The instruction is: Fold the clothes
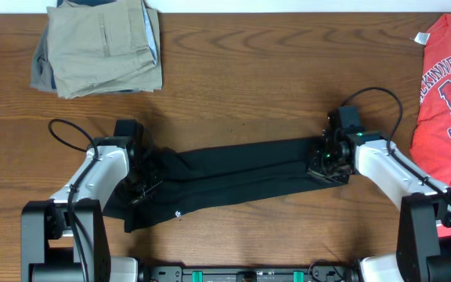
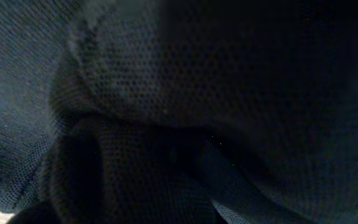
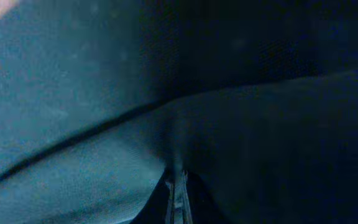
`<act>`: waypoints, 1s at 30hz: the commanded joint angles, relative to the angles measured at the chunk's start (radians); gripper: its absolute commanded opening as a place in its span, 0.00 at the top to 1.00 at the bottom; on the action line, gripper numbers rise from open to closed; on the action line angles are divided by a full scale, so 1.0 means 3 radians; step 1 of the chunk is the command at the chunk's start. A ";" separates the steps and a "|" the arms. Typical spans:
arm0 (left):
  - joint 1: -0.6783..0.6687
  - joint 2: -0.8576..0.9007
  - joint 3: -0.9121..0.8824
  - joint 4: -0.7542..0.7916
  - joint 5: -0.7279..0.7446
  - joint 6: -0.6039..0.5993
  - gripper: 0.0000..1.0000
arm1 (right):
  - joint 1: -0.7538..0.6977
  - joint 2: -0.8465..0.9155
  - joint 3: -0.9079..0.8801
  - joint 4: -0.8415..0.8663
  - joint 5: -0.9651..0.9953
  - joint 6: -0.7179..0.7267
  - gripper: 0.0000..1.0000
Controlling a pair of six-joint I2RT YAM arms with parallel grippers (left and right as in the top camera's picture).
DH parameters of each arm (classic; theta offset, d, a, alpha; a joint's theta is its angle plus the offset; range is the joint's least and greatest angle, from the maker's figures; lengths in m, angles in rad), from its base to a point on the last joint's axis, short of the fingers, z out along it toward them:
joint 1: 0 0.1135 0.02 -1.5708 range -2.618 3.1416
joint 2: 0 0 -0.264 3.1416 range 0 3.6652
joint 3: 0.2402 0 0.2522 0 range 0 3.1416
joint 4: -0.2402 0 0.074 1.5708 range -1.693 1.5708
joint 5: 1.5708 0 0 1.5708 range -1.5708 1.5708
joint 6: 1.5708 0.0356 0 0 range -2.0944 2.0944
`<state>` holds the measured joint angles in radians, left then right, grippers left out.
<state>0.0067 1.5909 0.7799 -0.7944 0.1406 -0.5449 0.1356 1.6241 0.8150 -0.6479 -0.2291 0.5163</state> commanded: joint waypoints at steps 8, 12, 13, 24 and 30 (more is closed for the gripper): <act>0.0716 0.0161 0.0144 0.0156 -0.0717 0.0107 0.93 | -0.0313 0.0017 -0.0005 -0.0020 0.0150 0.0051 0.99; 0.0796 0.0161 0.0347 0.0172 -0.0413 0.0502 0.93 | -0.0318 0.0015 0.0011 -0.0055 0.0151 0.0080 0.99; 0.0796 0.0161 0.0398 0.0172 -0.0392 0.0506 0.93 | -0.0318 0.0013 0.0011 -0.0065 0.0151 0.0125 0.99; 0.0800 0.0161 0.1199 -0.0186 -0.0534 0.0506 0.92 | -0.0320 -0.0217 0.0140 -0.0478 0.0460 0.0256 0.99; 0.0729 0.0135 0.1746 -0.0919 -0.0308 0.0507 0.94 | -0.0319 -0.0664 0.0613 -0.1064 0.0738 0.0125 0.87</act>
<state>0.2386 1.6306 1.2530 -1.0225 0.0086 -0.4065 0.0563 1.4921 0.9215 -0.9470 -0.0776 0.5728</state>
